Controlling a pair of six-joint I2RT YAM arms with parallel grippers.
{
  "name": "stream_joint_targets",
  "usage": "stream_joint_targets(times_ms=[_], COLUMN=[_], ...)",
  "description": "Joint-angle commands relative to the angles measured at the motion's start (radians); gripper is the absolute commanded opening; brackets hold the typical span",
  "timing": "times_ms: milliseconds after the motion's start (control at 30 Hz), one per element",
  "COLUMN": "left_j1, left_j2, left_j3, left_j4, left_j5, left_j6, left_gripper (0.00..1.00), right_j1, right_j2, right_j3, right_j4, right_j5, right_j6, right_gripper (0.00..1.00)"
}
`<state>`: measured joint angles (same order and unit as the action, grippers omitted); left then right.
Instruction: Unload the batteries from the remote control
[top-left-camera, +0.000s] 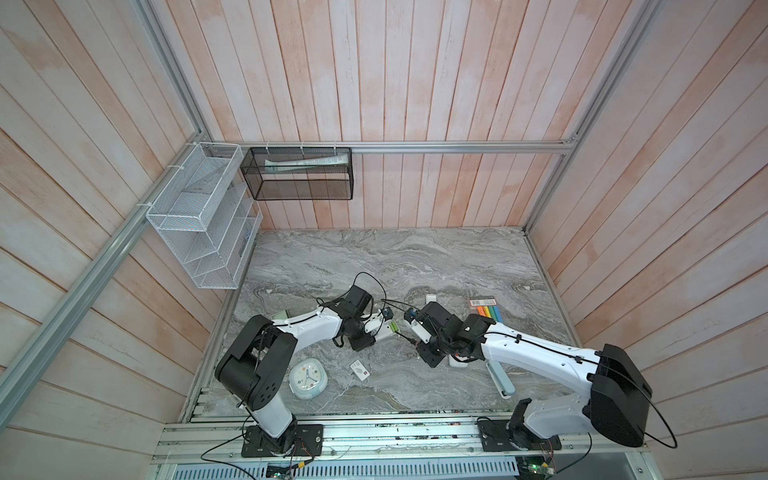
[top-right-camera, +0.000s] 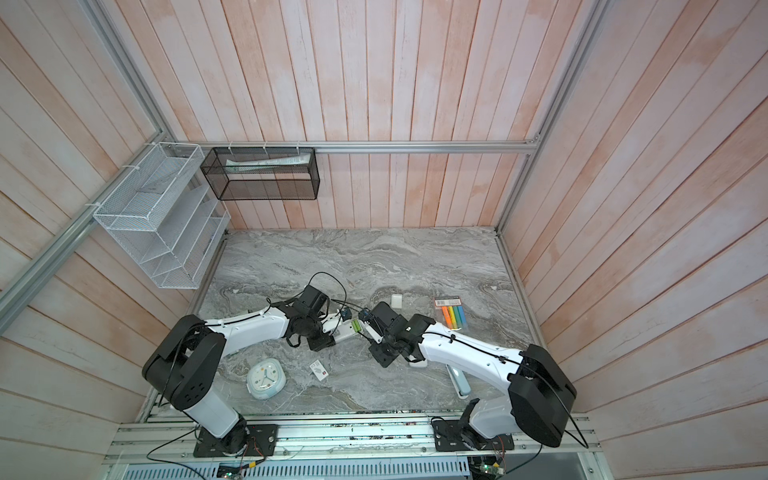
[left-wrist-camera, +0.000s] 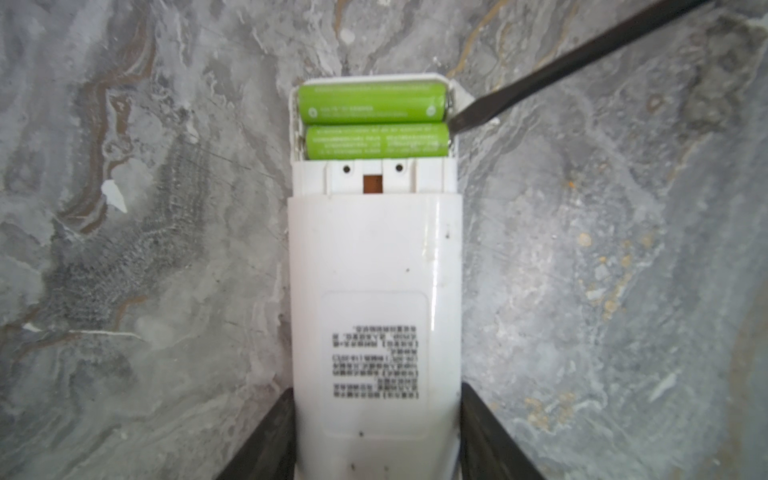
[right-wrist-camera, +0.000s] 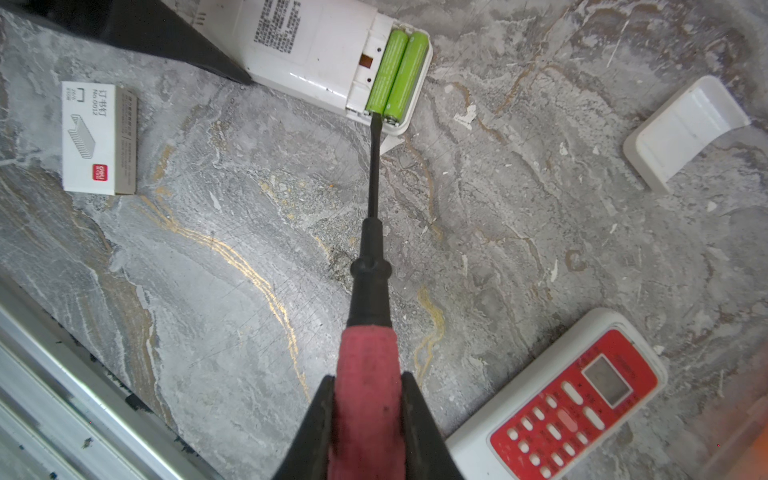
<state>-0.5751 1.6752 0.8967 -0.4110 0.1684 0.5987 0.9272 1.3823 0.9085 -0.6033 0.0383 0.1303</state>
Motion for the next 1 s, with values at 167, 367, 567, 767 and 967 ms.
stream_joint_targets(times_ms=[167, 367, 567, 767, 967], left_j1=[0.009, 0.009, 0.009, 0.009, 0.009], left_j2=[0.017, 0.018, 0.018, 0.018, 0.022], left_j3=[-0.03, -0.025, -0.025, -0.025, -0.026], left_j4=[-0.027, -0.03, -0.031, -0.032, -0.034], left_j5=[-0.02, -0.017, -0.012, -0.001, 0.0], left_j6=[0.007, 0.011, 0.013, 0.016, 0.015], left_gripper=[0.59, 0.58, 0.58, 0.57, 0.57], right_j1=[0.005, 0.005, 0.005, 0.005, 0.01], right_j2=[0.003, 0.018, 0.031, 0.026, 0.011], right_j3=[0.033, 0.032, 0.031, 0.021, -0.036], right_j4=[-0.012, -0.006, -0.004, 0.024, 0.104], right_j5=[-0.02, -0.02, -0.014, -0.005, -0.016], right_j6=[0.003, 0.002, 0.008, 0.024, 0.092], right_gripper=[0.0, 0.0, 0.0, 0.0, 0.0])
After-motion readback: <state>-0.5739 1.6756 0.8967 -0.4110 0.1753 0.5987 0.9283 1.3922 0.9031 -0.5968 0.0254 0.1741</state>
